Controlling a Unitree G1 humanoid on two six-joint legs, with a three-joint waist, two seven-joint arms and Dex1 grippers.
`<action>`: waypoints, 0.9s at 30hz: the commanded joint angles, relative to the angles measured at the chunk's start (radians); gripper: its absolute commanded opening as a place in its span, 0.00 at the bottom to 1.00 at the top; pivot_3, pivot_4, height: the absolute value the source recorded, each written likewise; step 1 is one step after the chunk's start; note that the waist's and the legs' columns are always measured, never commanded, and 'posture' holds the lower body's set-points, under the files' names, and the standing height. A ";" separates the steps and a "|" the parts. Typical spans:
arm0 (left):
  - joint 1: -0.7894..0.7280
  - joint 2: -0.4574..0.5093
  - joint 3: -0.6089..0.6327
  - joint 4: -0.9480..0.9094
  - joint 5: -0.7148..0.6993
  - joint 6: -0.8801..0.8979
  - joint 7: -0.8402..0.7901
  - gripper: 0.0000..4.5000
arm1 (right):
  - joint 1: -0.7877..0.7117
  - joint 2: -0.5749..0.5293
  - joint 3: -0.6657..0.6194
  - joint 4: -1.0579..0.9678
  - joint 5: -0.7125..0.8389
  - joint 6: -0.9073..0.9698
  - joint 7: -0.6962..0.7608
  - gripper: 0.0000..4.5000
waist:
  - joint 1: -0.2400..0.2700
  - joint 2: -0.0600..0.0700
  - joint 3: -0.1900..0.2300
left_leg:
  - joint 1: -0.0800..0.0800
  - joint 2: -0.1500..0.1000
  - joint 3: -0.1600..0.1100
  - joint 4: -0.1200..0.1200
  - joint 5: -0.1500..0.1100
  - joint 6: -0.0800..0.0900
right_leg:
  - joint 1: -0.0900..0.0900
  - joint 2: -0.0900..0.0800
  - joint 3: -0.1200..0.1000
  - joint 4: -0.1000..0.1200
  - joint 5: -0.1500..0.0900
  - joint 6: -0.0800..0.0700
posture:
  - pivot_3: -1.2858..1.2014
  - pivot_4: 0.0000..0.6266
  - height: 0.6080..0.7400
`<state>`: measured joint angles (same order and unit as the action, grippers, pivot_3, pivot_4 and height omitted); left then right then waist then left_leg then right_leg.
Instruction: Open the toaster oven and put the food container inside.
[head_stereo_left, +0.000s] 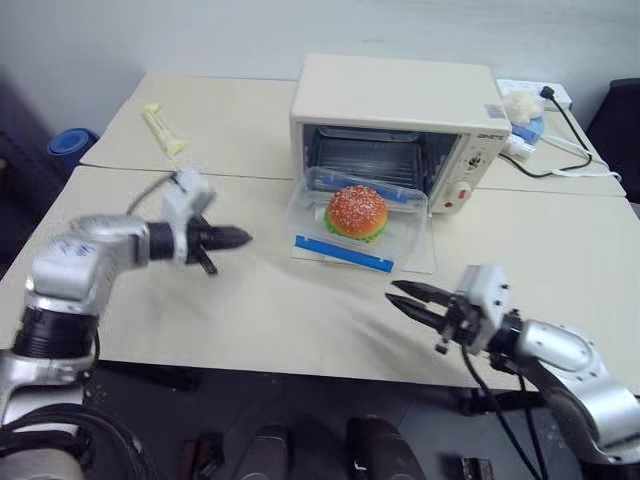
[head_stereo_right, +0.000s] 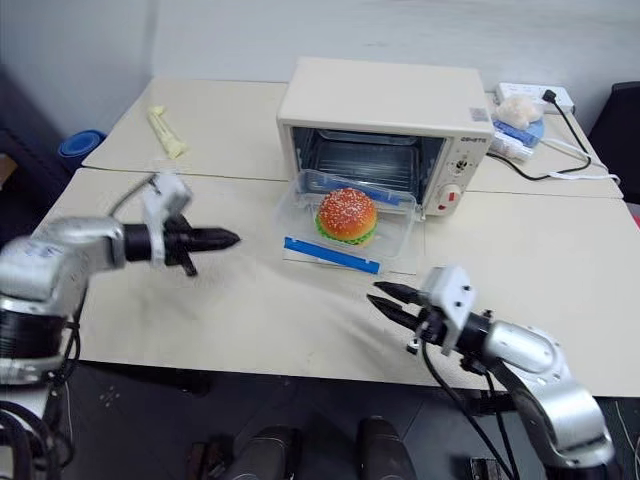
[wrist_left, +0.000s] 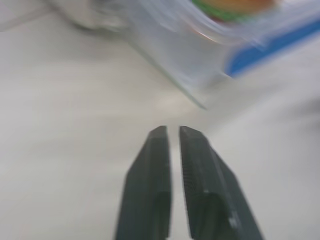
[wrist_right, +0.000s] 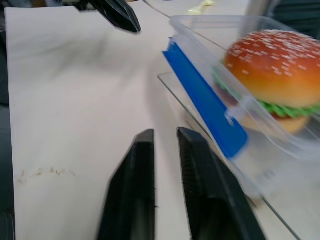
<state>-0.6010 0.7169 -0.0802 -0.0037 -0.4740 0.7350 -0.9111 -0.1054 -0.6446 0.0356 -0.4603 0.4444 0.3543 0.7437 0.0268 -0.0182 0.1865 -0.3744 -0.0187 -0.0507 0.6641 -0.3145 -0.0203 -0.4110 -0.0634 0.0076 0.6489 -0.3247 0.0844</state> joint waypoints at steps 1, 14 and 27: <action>-0.024 -0.087 -0.005 -0.006 0.038 -0.145 0.019 0.00 | -0.090 0.041 0.030 0.106 -0.048 -0.002 -0.017 0.01 | 0.000 0.000 0.000 | -0.001 0.000 0.000 0.000 0.000 0.000 | 0.000 0.000 0.000 -0.001 0.000 0.000 | 0.52 0.24 1.00; -0.133 -0.387 0.037 0.266 0.178 -0.367 0.283 0.00 | -0.405 0.139 0.044 0.512 -0.218 -0.164 -0.045 0.01 | -0.020 0.000 0.000 | 0.000 -0.001 0.004 0.001 -0.001 0.002 | -0.002 0.001 0.000 0.003 0.001 0.002 | 0.52 0.24 1.00; -0.305 -0.540 0.153 0.611 0.230 -0.580 0.501 0.00 | -0.714 0.213 0.032 1.021 -0.340 -0.411 -0.112 0.01 | -0.033 0.000 0.000 | 0.000 -0.001 0.007 0.001 0.000 0.002 | -0.004 0.001 -0.002 0.004 0.001 0.003 | 0.52 0.24 1.00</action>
<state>-0.8755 0.1852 0.0450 0.5788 -0.2551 0.2051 -0.4376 -0.7794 -0.4434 0.1009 0.5212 0.1164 -0.0120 0.6652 -0.0064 -0.0183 0.1865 -0.3746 -0.0199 -0.0432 0.6651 -0.3146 -0.0184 -0.4156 -0.0623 0.0056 0.6536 -0.3232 0.0872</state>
